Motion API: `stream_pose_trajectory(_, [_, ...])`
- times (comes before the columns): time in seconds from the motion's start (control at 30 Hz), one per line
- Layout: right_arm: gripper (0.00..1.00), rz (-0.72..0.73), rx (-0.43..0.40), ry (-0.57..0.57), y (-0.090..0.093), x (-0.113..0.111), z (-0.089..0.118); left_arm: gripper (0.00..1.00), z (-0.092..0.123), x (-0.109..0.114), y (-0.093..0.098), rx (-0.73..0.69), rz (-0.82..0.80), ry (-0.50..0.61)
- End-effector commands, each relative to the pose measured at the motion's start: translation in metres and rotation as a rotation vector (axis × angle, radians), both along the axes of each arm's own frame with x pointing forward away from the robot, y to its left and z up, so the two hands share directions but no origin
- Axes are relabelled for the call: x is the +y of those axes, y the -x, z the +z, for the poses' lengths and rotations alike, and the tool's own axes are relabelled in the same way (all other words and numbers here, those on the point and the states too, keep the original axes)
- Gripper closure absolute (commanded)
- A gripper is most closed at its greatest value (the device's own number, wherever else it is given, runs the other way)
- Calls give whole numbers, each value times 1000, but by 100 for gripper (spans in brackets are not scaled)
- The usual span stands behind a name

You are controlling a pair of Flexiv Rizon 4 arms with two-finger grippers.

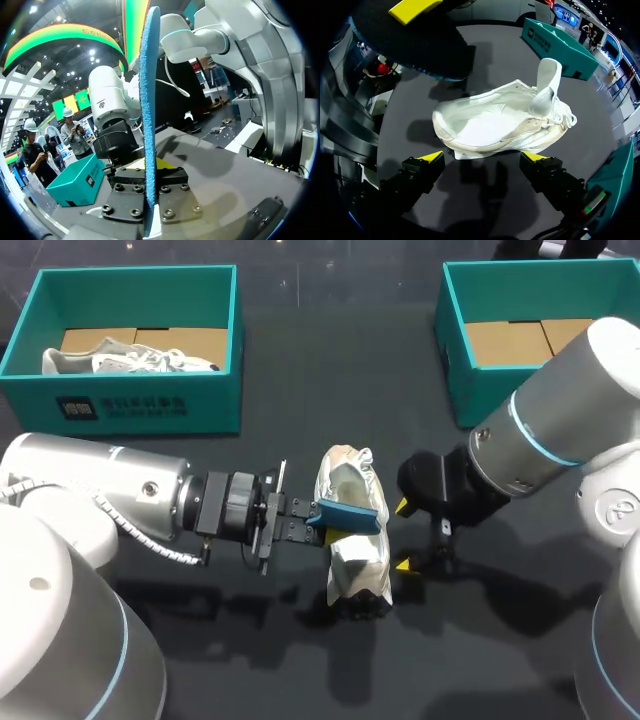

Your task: Take the shoe out of the shoebox, open the shoe tongue, remove and reinsert the insole, then place the shoe into the shoebox

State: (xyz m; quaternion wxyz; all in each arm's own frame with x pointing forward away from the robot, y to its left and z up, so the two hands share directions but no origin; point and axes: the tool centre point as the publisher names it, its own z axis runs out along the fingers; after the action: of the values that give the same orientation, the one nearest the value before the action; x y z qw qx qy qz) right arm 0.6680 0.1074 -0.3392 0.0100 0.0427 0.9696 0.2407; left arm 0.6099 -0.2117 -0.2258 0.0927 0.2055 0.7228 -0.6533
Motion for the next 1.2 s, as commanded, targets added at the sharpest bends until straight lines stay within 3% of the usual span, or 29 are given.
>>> stream_pose_trajectory(0.03, [0,0,13,25,-10,8,-4,100,-8,-9,-1,9,-7,9])
stream_pose_trajectory(1.2, [0,-6,42,28,-8,6,-11,100,-29,-28,-11,-21,-46,85])
